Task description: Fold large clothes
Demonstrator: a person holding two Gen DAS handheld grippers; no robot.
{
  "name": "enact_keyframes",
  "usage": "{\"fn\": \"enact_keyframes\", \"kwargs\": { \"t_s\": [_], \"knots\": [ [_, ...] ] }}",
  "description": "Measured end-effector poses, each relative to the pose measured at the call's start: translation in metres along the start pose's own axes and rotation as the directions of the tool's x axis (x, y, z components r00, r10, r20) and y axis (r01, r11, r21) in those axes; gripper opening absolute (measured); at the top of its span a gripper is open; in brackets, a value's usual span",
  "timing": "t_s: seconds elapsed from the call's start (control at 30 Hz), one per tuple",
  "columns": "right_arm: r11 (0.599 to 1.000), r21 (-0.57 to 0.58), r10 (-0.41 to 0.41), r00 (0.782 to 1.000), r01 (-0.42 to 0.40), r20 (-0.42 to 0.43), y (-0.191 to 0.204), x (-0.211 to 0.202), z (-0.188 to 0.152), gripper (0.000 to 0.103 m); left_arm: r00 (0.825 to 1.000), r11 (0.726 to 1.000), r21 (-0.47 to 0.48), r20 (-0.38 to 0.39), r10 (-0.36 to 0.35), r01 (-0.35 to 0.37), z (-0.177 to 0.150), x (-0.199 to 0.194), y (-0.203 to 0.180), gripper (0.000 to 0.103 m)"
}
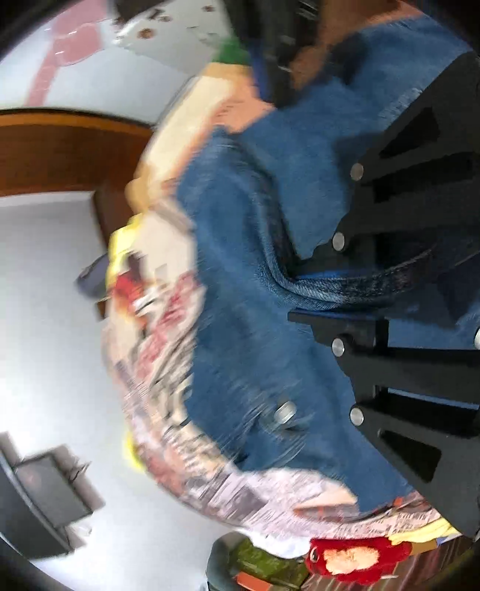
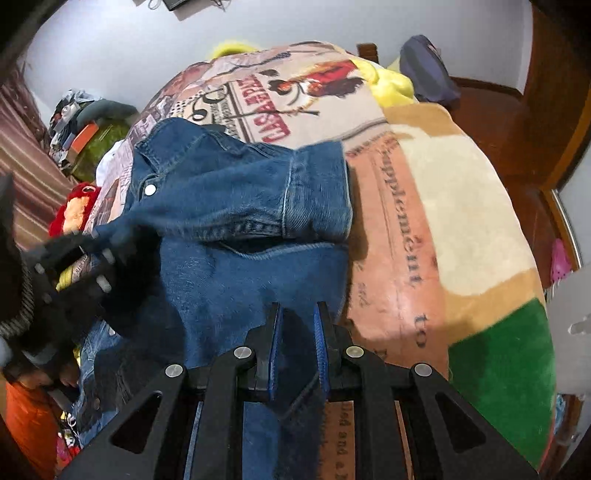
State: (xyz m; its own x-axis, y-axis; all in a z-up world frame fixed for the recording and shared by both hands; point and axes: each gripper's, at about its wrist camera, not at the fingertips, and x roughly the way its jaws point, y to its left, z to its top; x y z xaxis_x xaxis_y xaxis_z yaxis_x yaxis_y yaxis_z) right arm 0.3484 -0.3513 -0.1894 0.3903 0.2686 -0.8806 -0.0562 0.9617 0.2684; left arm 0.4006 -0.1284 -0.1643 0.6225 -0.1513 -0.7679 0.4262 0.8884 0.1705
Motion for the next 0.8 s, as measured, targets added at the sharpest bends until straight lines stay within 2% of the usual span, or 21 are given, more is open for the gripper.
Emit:
{"fn": "enact_keyframes", "kwargs": {
  "t_s": [0.1, 0.2, 0.3, 0.4, 0.5, 0.63, 0.67, 0.7, 0.73, 0.77, 0.8],
  "knots": [
    [1.000, -0.016, 0.008, 1.000, -0.008, 0.022, 0.008, -0.002, 0.004, 0.013, 0.997, 0.998, -0.065, 0.082, 0.011, -0.006, 0.015, -0.026, 0.025, 0.013],
    [0.999, -0.045, -0.012, 1.000, 0.012, -0.010, 0.016, 0.010, 0.001, 0.013, 0.993, 0.992, -0.126, 0.109, 0.037, -0.023, 0.013, -0.041, 0.049, 0.013],
    [0.996, -0.082, -0.052, 0.997, 0.047, -0.060, 0.020, 0.033, -0.011, 0.013, 0.998, 0.984, -0.178, 0.055, 0.032, -0.022, -0.012, -0.034, 0.071, 0.013],
    [0.984, -0.155, -0.091, 0.996, 0.087, -0.022, 0.027, 0.038, -0.023, 0.013, 0.999, 0.975, -0.219, -0.040, 0.026, -0.035, -0.049, -0.014, 0.088, 0.017],
    [0.969, -0.213, -0.127, 0.992, 0.122, -0.011, 0.033, 0.040, -0.031, 0.014, 0.994, 0.956, -0.292, -0.108, -0.019, -0.014, -0.088, -0.001, 0.102, 0.031],
    [0.971, -0.211, -0.122, 0.992, 0.114, -0.021, 0.030, 0.042, -0.035, 0.016, 0.989, 0.928, -0.372, -0.140, -0.046, -0.009, -0.130, 0.001, 0.111, 0.045],
    [0.973, -0.202, -0.122, 0.992, 0.114, -0.026, 0.029, 0.042, -0.035, 0.023, 0.988, 0.921, -0.388, -0.146, -0.044, -0.016, -0.138, 0.000, 0.113, 0.048],
    [0.973, -0.190, -0.136, 0.990, 0.128, -0.027, 0.026, 0.042, -0.035, 0.039, 0.988, 0.913, -0.406, -0.150, -0.031, -0.033, -0.146, 0.000, 0.115, 0.050],
    [0.972, -0.179, -0.160, 0.987, 0.154, -0.022, 0.025, 0.041, -0.037, 0.051, 0.989, 0.906, -0.421, -0.149, -0.024, -0.041, -0.151, -0.002, 0.118, 0.052],
    [0.968, -0.159, -0.201, 0.979, 0.196, -0.016, 0.020, 0.041, -0.035, 0.072, 0.989, 0.898, -0.439, -0.146, -0.028, -0.039, -0.156, -0.003, 0.121, 0.054],
    [0.967, -0.135, -0.222, 0.975, 0.218, -0.014, 0.015, 0.041, -0.035, 0.074, 0.989, 0.888, -0.458, -0.143, -0.041, -0.030, -0.159, -0.005, 0.125, 0.054]
  ]
}}
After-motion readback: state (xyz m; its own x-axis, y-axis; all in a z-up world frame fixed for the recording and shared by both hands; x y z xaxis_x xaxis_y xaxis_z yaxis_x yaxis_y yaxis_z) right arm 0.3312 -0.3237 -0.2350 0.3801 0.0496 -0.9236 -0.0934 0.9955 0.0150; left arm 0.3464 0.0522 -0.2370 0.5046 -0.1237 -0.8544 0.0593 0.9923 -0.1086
